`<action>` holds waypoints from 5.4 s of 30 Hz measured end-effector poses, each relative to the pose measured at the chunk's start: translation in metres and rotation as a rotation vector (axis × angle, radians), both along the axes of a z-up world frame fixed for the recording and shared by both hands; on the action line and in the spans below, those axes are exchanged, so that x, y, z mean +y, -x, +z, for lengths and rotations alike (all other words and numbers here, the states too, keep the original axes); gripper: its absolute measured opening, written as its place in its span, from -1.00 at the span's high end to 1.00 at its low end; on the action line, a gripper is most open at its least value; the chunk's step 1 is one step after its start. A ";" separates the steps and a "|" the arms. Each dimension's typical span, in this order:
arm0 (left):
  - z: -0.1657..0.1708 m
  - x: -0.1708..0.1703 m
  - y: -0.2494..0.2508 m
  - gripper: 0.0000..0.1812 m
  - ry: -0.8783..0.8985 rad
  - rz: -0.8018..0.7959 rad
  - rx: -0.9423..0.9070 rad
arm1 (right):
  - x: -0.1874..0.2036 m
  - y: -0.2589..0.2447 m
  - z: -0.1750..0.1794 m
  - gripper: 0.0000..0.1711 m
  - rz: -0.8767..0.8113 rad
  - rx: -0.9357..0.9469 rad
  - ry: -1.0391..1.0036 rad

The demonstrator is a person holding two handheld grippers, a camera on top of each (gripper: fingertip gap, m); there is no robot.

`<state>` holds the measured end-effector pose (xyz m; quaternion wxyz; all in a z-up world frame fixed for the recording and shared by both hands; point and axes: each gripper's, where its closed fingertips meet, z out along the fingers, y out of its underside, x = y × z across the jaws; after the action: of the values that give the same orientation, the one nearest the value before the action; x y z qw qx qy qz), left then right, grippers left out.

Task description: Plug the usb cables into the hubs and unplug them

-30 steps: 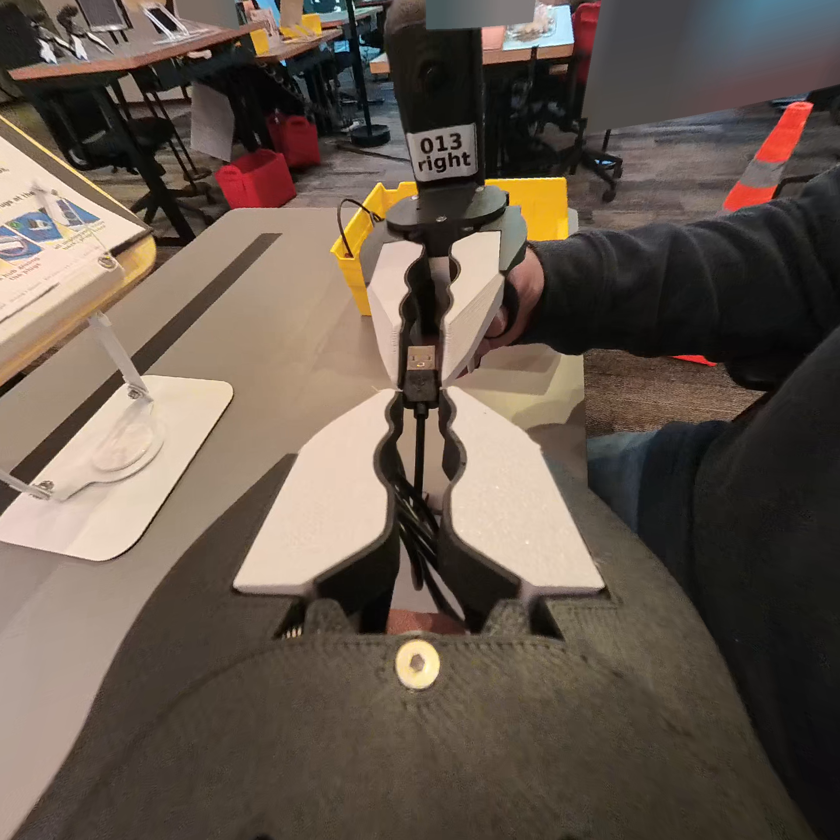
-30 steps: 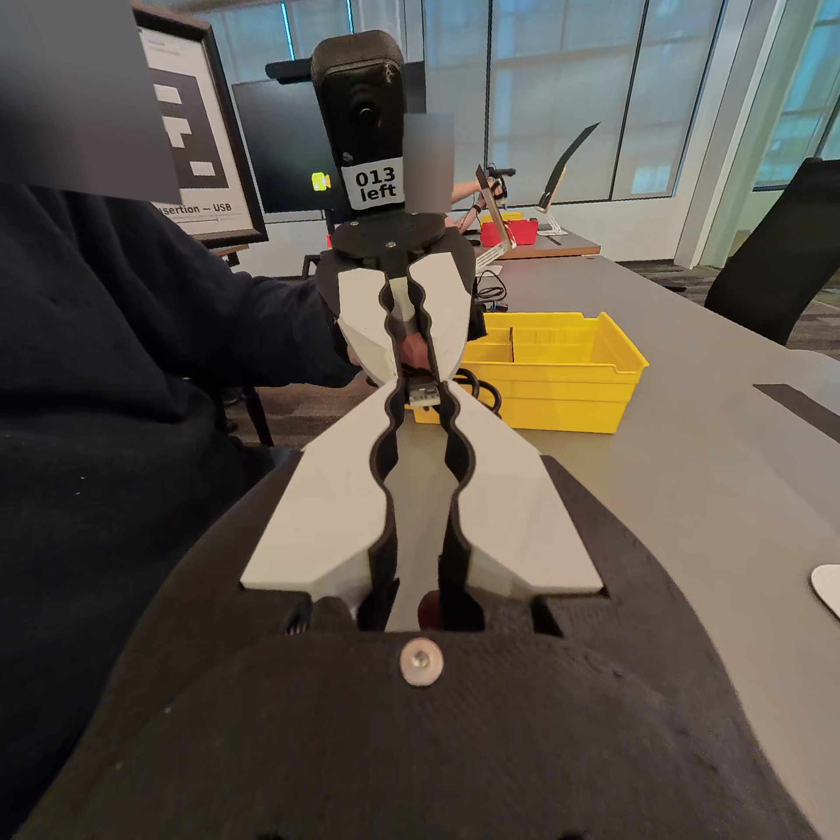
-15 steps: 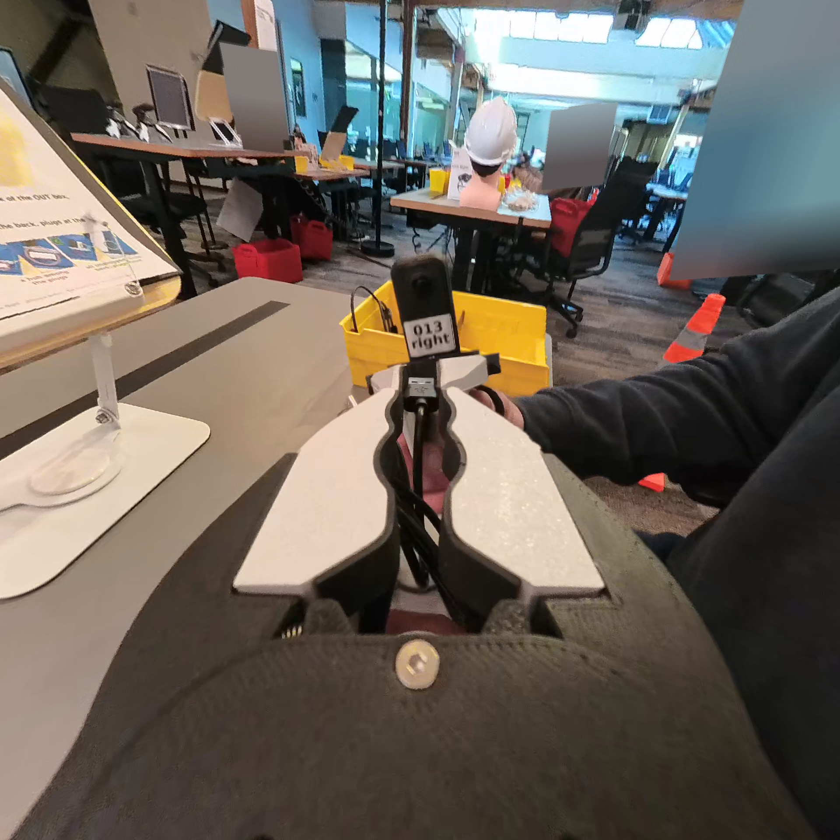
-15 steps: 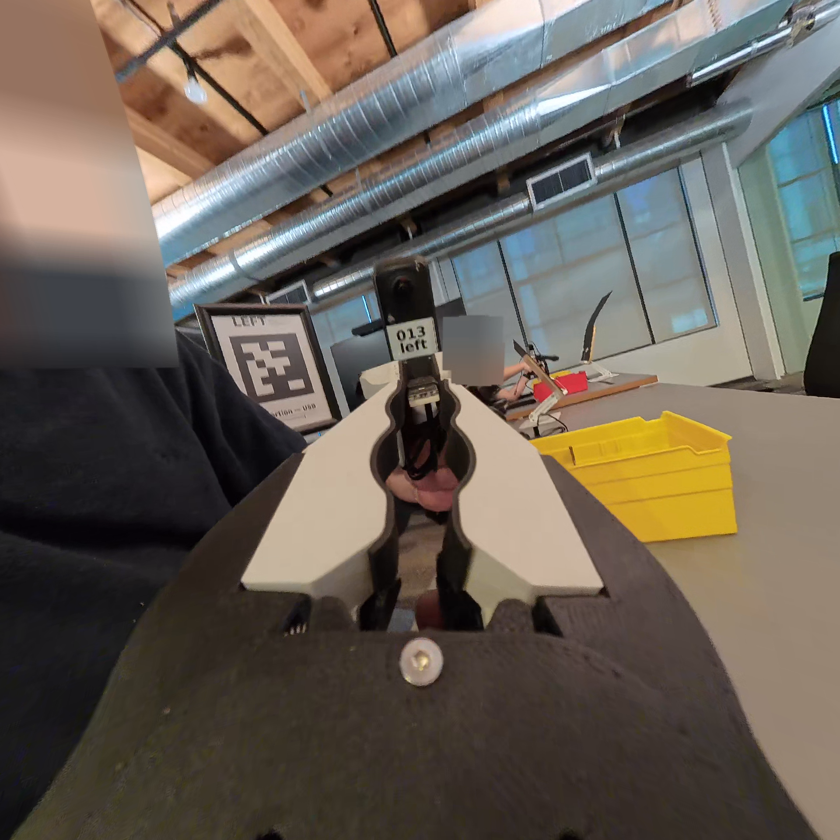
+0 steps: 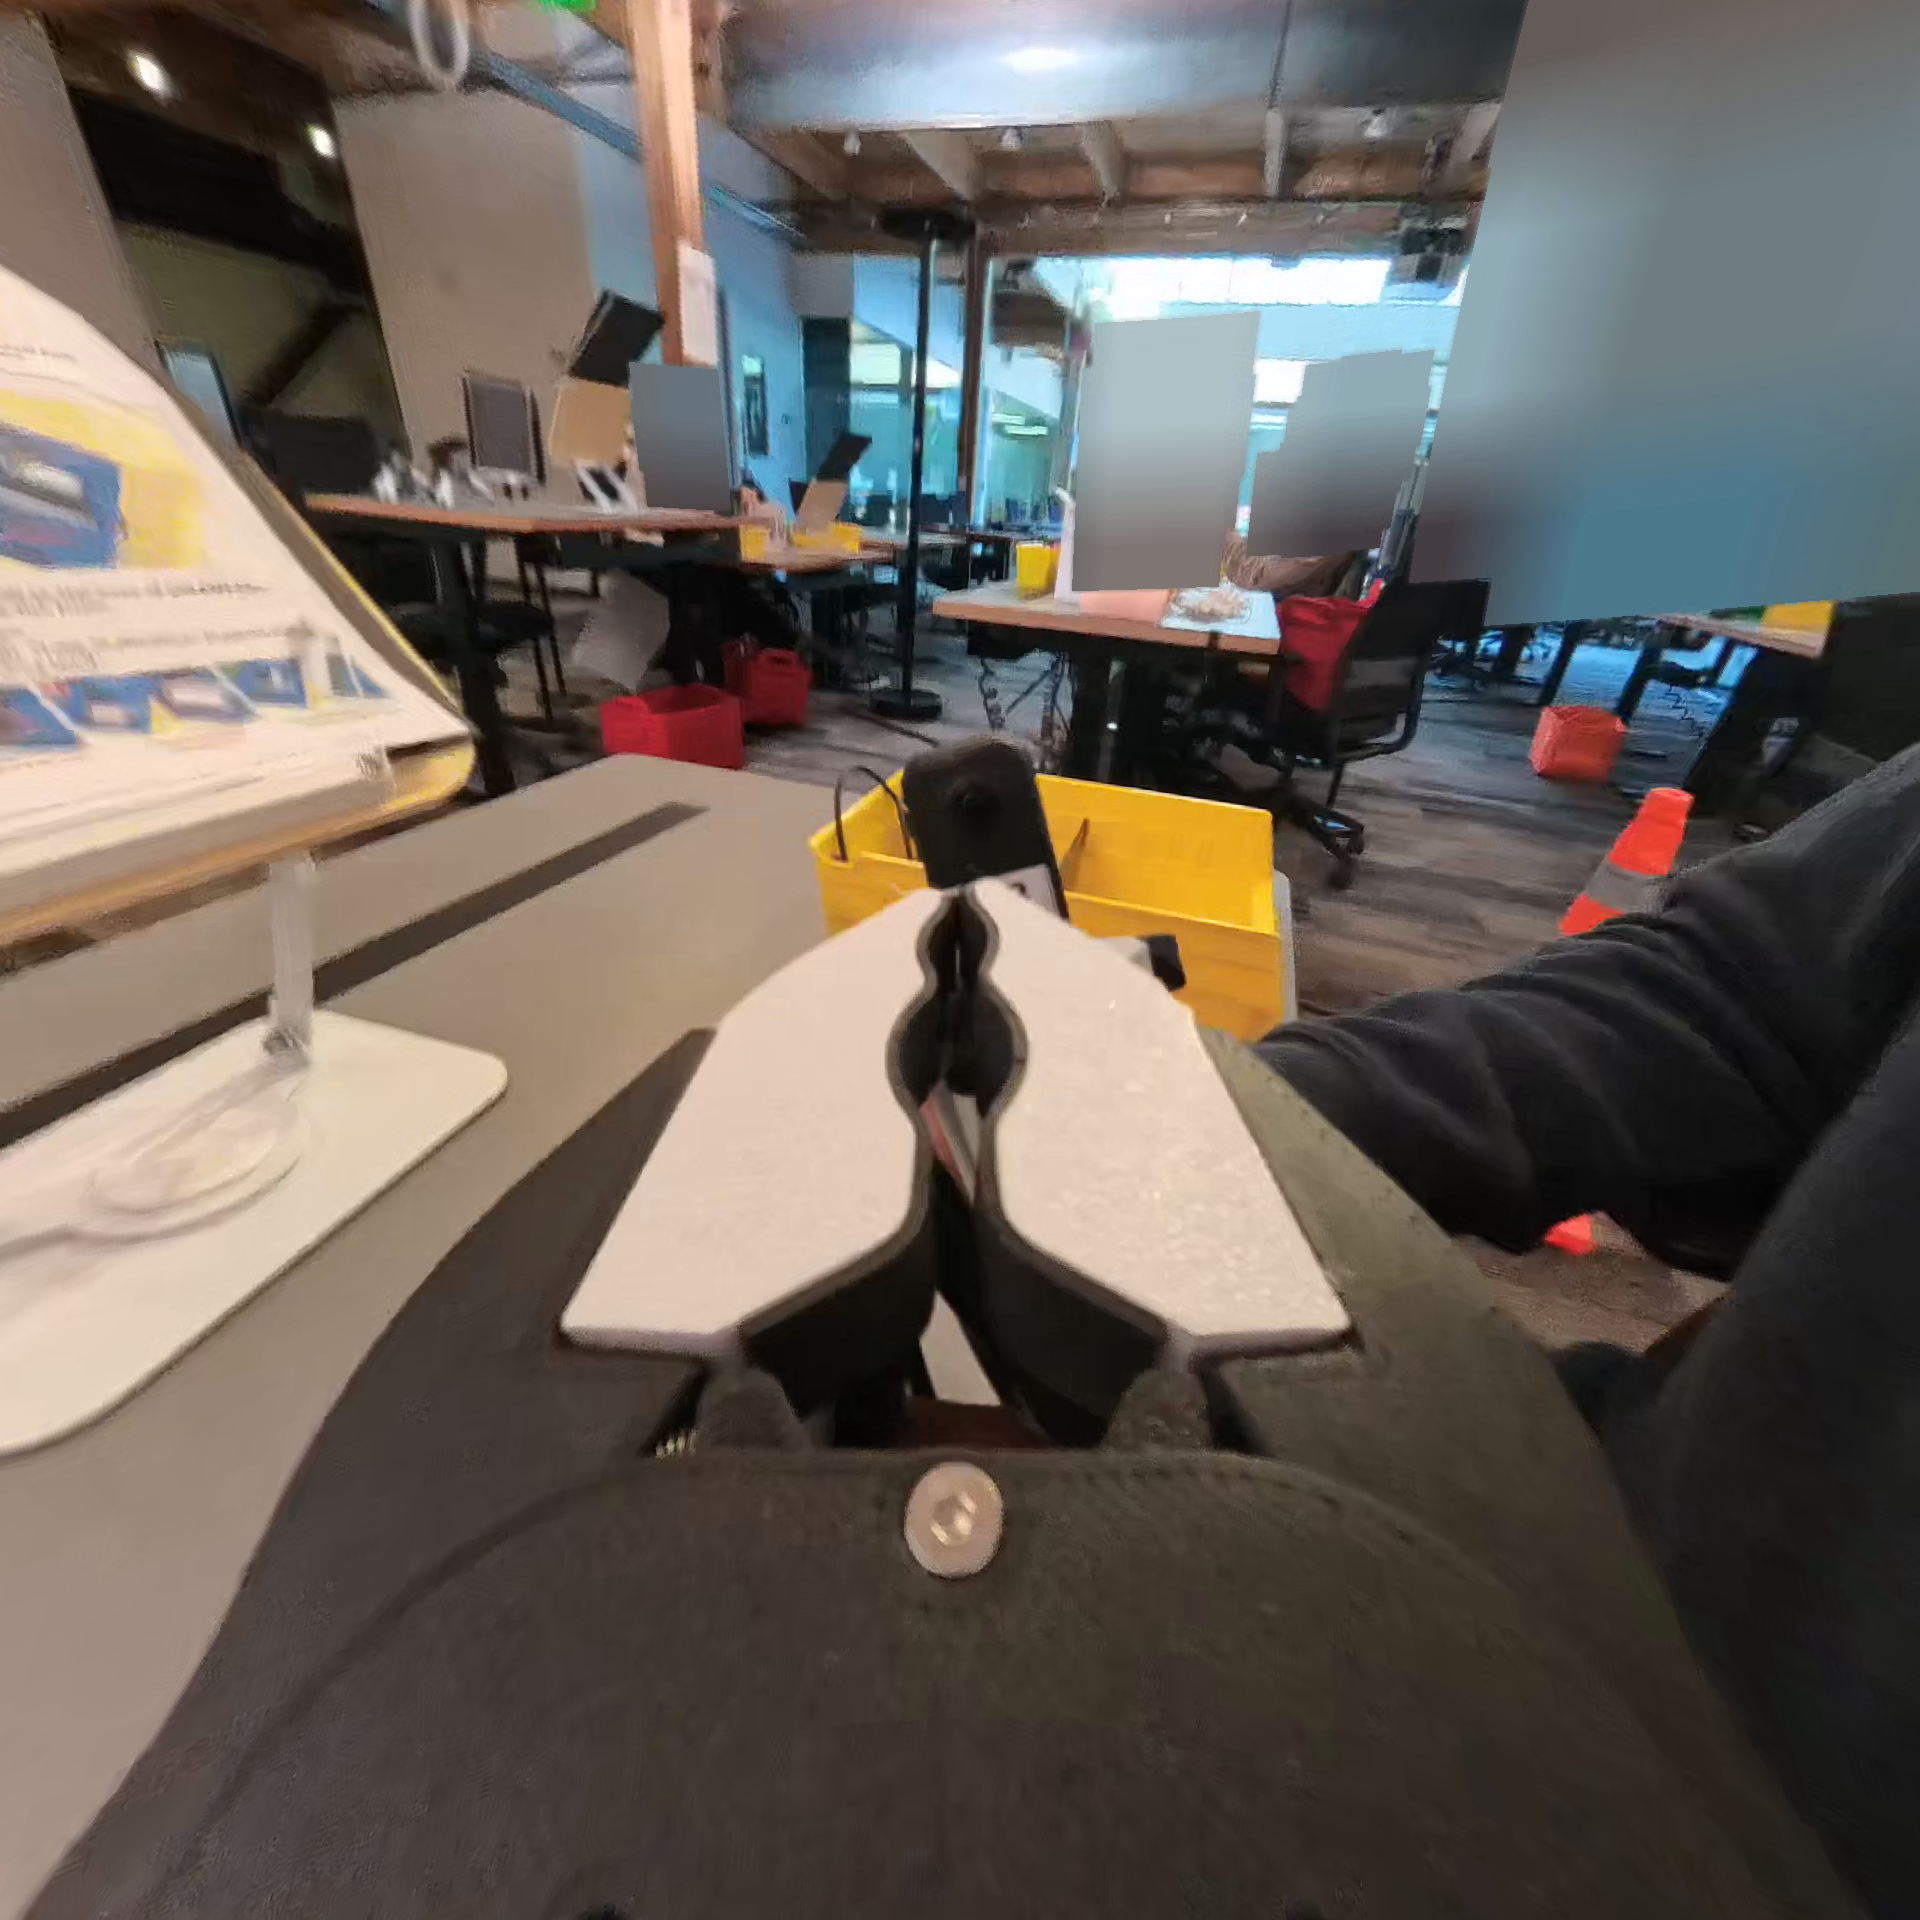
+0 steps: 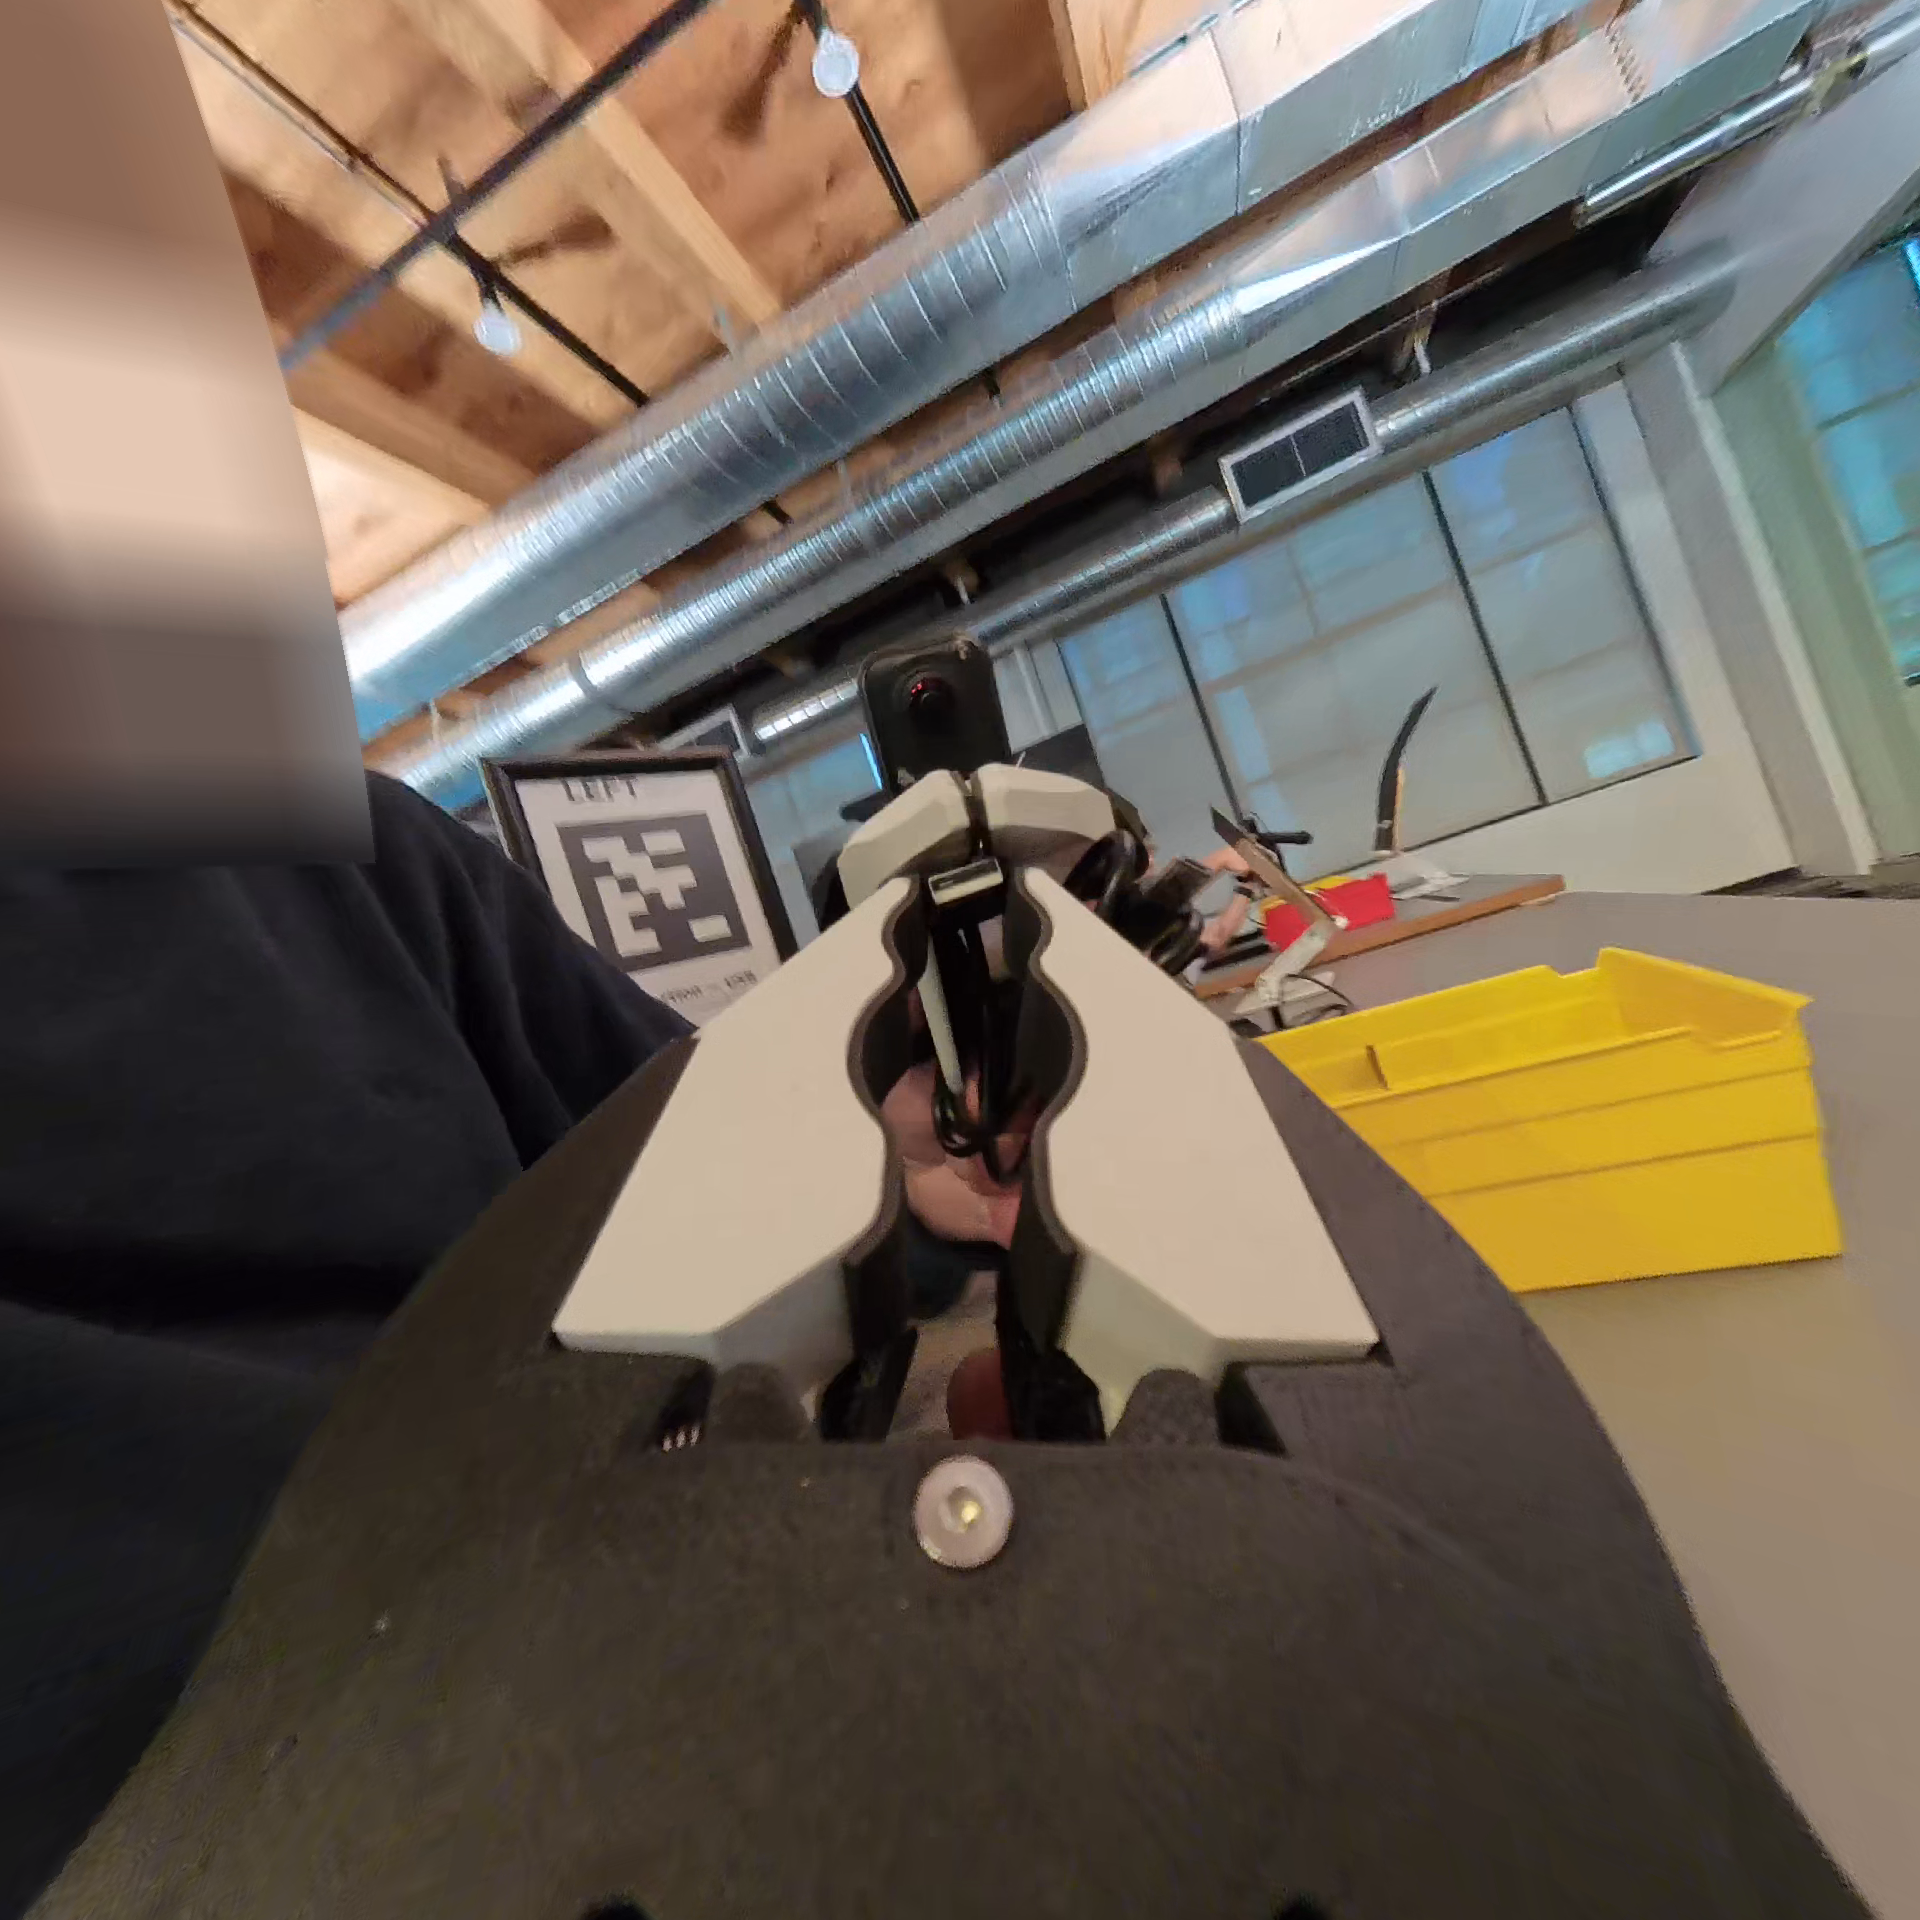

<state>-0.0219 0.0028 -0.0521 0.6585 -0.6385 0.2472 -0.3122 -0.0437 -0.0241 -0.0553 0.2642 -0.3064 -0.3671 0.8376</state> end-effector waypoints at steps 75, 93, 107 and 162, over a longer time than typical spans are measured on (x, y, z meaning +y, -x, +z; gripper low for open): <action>-0.009 0.009 0.006 0.85 0.026 0.078 0.032 | 0.034 -0.010 0.003 0.84 -0.053 -0.003 0.050; -0.025 0.007 0.007 0.84 0.178 -0.045 0.101 | 0.033 -0.011 -0.017 0.80 -0.094 -0.152 -0.185; -0.033 0.012 0.035 0.84 0.213 -0.030 0.116 | 0.078 -0.017 -0.057 0.51 -0.363 -0.445 -0.401; -0.058 0.017 0.047 0.84 0.266 -0.057 0.160 | 0.078 -0.011 -0.113 -0.35 -0.128 -0.528 -0.546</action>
<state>-0.0684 0.0197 -0.1099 0.5372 -0.7356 0.2735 -0.3089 -0.0325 0.0540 -0.1685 0.2840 -0.4521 -0.6124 0.5831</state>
